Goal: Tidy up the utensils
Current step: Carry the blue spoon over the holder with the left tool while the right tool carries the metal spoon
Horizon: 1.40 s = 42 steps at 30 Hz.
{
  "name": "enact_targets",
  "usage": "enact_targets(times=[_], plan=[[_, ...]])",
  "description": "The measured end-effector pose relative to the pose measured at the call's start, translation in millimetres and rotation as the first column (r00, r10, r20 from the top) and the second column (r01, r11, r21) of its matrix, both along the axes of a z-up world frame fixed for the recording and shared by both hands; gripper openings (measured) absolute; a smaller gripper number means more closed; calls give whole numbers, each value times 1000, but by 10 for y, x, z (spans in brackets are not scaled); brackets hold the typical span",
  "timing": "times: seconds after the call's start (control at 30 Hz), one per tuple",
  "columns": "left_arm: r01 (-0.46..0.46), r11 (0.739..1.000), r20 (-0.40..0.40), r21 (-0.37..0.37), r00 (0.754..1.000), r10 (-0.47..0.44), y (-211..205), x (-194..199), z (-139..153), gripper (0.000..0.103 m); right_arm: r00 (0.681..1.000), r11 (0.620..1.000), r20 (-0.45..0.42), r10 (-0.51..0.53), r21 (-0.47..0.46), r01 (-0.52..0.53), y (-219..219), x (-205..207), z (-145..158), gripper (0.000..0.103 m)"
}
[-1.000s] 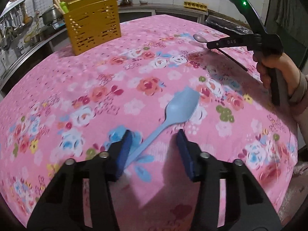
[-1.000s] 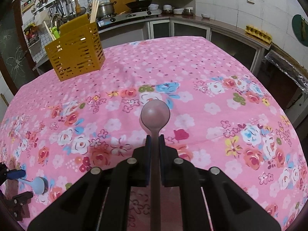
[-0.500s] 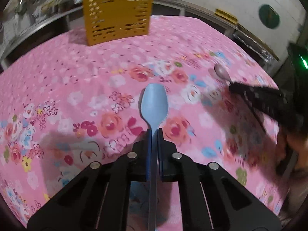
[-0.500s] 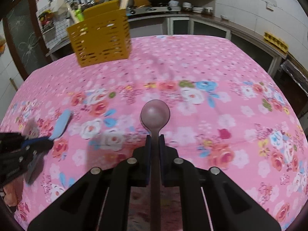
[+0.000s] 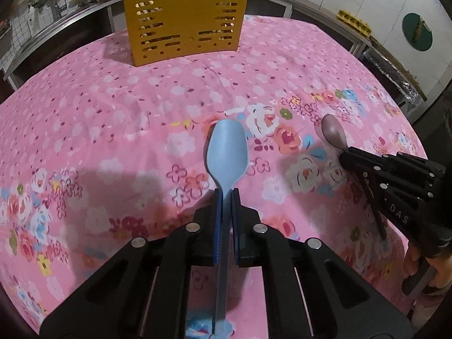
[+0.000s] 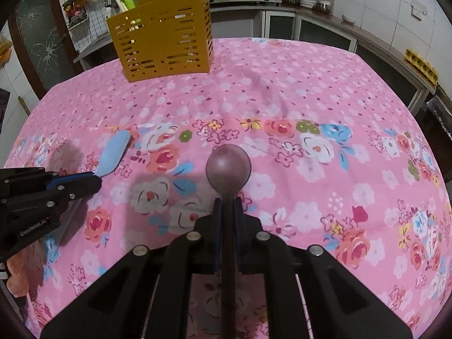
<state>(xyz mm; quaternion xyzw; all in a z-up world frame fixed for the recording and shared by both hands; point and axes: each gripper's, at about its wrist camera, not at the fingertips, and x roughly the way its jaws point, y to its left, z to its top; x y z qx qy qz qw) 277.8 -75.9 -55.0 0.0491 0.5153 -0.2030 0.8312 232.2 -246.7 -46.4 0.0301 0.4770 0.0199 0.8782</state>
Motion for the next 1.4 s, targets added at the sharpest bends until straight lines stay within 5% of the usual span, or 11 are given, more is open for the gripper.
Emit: enact_targets(times=[0.27, 0.4, 0.6, 0.9, 1.4], plan=[[-28, 1000, 0, 11, 1000, 28, -40, 122, 25, 5, 999, 999, -52, 4, 39, -2, -48, 175, 20, 8], [-76, 997, 99, -11, 992, 76, 39, 93, 213, 5, 1000, 998, 4, -9, 62, 9, -109, 187, 142, 8], [-172, 979, 298, -113, 934, 198, 302, 26, 773, 5, 981, 993, 191, -40, 116, 17, -155, 175, 631, 8], [-239, 942, 468, -237, 821, 326, 648, -79, 1316, 5, 892, 989, 450, -47, 149, -23, -93, 58, 1188, 8], [-222, 941, 545, -256, 771, 330, 662, 28, 1532, 5, 810, 984, 583, -64, 172, -47, -29, 225, 1380, 8]])
